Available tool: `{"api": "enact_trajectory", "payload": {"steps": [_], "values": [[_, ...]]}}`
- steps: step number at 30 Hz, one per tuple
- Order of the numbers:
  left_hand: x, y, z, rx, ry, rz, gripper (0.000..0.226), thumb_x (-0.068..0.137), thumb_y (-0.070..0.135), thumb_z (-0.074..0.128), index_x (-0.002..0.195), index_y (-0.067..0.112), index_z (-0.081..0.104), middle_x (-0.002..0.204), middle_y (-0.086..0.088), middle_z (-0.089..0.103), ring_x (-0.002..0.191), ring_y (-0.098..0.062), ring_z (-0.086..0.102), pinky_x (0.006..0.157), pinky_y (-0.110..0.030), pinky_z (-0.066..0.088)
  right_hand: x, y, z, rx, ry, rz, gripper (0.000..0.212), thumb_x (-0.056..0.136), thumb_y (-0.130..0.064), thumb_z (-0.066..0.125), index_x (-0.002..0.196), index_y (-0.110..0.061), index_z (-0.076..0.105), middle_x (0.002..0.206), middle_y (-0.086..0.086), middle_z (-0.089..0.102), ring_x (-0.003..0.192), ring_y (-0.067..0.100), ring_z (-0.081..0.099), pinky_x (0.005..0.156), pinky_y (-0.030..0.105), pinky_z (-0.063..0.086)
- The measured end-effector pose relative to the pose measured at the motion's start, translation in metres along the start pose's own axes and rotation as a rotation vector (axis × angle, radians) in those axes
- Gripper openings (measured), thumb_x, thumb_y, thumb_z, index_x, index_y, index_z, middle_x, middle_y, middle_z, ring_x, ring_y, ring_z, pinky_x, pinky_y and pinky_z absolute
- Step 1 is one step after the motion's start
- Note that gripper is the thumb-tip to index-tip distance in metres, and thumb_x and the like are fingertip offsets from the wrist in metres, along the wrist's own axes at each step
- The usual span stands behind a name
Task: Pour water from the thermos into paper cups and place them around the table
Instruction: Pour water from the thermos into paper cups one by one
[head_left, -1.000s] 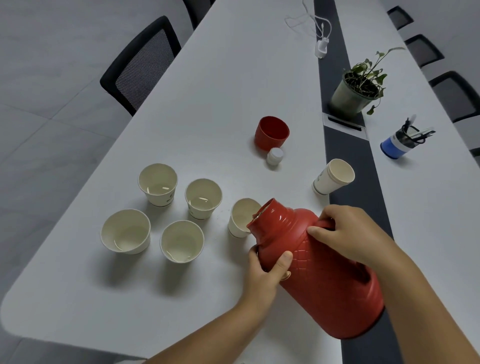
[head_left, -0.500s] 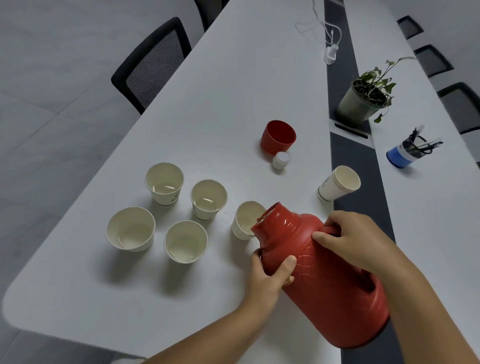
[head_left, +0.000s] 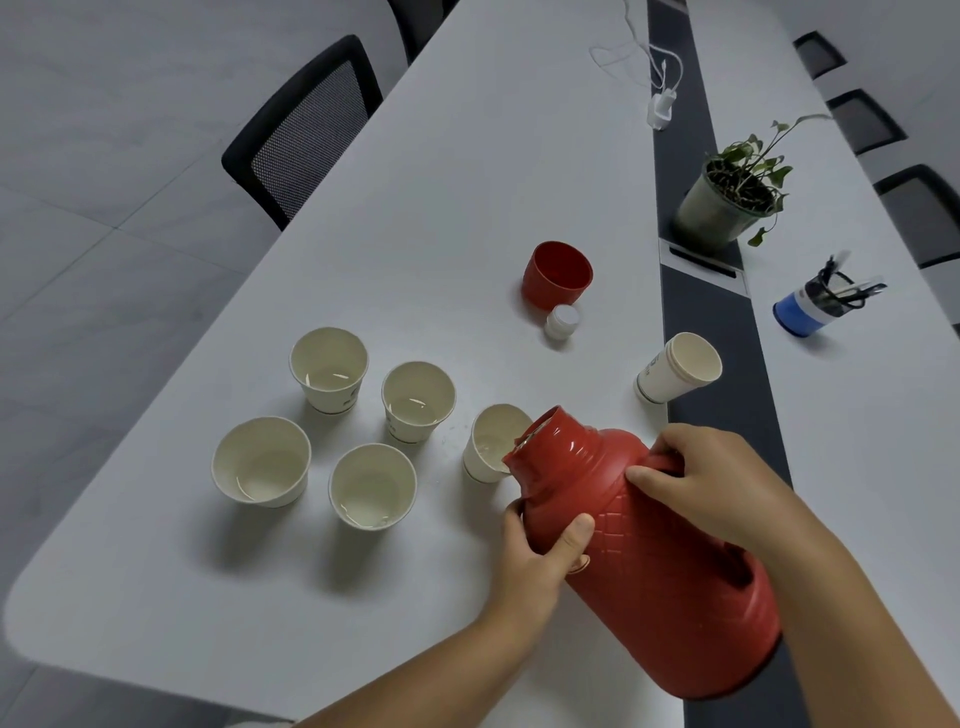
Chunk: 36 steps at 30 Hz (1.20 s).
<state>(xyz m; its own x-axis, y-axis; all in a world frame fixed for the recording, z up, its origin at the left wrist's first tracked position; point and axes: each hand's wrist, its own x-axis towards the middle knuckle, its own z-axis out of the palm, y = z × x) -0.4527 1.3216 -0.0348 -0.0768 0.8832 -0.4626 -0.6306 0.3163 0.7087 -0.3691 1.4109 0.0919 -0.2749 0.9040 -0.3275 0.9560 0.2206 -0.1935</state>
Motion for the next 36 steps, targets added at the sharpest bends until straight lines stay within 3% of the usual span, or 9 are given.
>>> {"api": "enact_trajectory", "payload": {"steps": [11, 15, 19, 23, 25, 27, 30, 33, 36], "values": [[-0.003, 0.004, 0.001, 0.05, 0.001, 0.032, 0.06, 0.06, 0.034, 0.065, 0.115, 0.024, 0.042, 0.108, -0.001, 0.06, 0.074, 0.005, 0.065, 0.06, -0.012, 0.05, -0.004, 0.004, 0.001, 0.044, 0.003, -0.018, 0.016, 0.082, -0.031, 0.058, 0.075, -0.018, 0.053, 0.072, -0.006, 0.054, 0.068, 0.008, 0.05, 0.057, 0.02, 0.037], [-0.006, 0.006, 0.0, 0.125, 0.001, 0.055, 0.072, 0.047, 0.043, 0.074, 0.11, 0.03, 0.041, 0.106, 0.003, 0.061, 0.082, -0.002, 0.067, 0.062, -0.016, 0.053, -0.011, 0.015, 0.001, 0.086, -0.033, -0.018, 0.015, 0.078, -0.023, 0.061, 0.07, -0.023, 0.048, 0.071, -0.005, 0.056, 0.067, 0.009, 0.052, 0.056, 0.02, 0.036], [-0.006, 0.006, -0.001, 0.259, 0.016, 0.059, 0.101, 0.035, 0.054, 0.075, 0.124, 0.035, 0.031, 0.114, 0.011, 0.056, 0.096, -0.008, 0.064, 0.083, -0.029, 0.055, -0.019, 0.027, 0.005, 0.174, -0.016, 0.016, 0.017, 0.07, -0.004, 0.058, 0.067, -0.02, 0.051, 0.061, 0.0, 0.057, 0.059, 0.012, 0.053, 0.051, 0.02, 0.038], [-0.005, 0.013, 0.004, 0.399, 0.027, 0.087, 0.108, 0.019, 0.065, 0.078, 0.113, 0.052, 0.026, 0.112, 0.03, 0.046, 0.096, 0.008, 0.055, 0.085, -0.012, 0.046, -0.023, 0.042, 0.013, 0.374, 0.09, 0.075, 0.033, 0.063, 0.006, 0.059, 0.061, -0.027, 0.055, 0.06, 0.006, 0.062, 0.054, 0.009, 0.054, 0.046, 0.017, 0.039], [-0.002, 0.02, 0.008, 0.502, 0.017, 0.119, 0.1, 0.028, 0.06, 0.074, 0.111, 0.058, 0.019, 0.109, 0.038, 0.039, 0.096, 0.018, 0.048, 0.081, -0.003, 0.04, -0.026, 0.051, 0.019, 0.472, 0.16, 0.09, 0.043, 0.062, 0.01, 0.059, 0.066, -0.032, 0.056, 0.063, 0.005, 0.064, 0.047, 0.017, 0.052, 0.041, 0.02, 0.038], [0.003, 0.029, 0.012, 0.59, -0.024, 0.177, 0.09, 0.034, 0.06, 0.069, 0.107, 0.062, 0.016, 0.106, 0.046, 0.037, 0.093, 0.031, 0.04, 0.075, 0.006, 0.035, -0.026, 0.057, 0.024, 0.559, 0.252, 0.105, 0.043, 0.061, 0.012, 0.059, 0.065, -0.03, 0.056, 0.058, 0.011, 0.062, 0.044, 0.024, 0.052, 0.044, 0.031, 0.043], [0.016, 0.04, 0.019, 0.669, -0.09, 0.26, 0.091, 0.039, 0.058, 0.07, 0.112, 0.063, 0.015, 0.109, 0.053, 0.038, 0.102, 0.035, 0.033, 0.078, 0.01, 0.029, -0.021, 0.062, 0.032, 0.53, 0.433, 0.06, 0.026, 0.054, -0.01, 0.059, 0.067, -0.032, 0.054, 0.052, 0.002, 0.061, 0.044, 0.021, 0.054, 0.044, 0.029, 0.042], [0.036, 0.052, 0.029, 0.723, -0.1, 0.298, 0.092, 0.039, 0.058, 0.07, 0.113, 0.063, 0.016, 0.116, 0.042, 0.04, 0.108, 0.026, 0.037, 0.084, 0.007, 0.03, -0.003, 0.068, 0.029, 0.507, 0.542, 0.044, 0.025, 0.048, -0.037, 0.043, 0.07, -0.031, 0.053, 0.056, -0.005, 0.06, 0.046, 0.015, 0.054, 0.044, 0.022, 0.039], [0.059, 0.071, 0.042, 0.803, -0.08, 0.348, 0.089, 0.037, 0.064, 0.064, 0.113, 0.063, 0.017, 0.117, 0.04, 0.039, 0.107, 0.02, 0.043, 0.088, -0.001, 0.035, 0.023, 0.068, 0.019, 0.573, 0.568, 0.043, 0.02, 0.051, -0.031, 0.045, 0.067, -0.035, 0.056, 0.062, -0.009, 0.061, 0.052, 0.016, 0.056, 0.044, 0.023, 0.041]]}}
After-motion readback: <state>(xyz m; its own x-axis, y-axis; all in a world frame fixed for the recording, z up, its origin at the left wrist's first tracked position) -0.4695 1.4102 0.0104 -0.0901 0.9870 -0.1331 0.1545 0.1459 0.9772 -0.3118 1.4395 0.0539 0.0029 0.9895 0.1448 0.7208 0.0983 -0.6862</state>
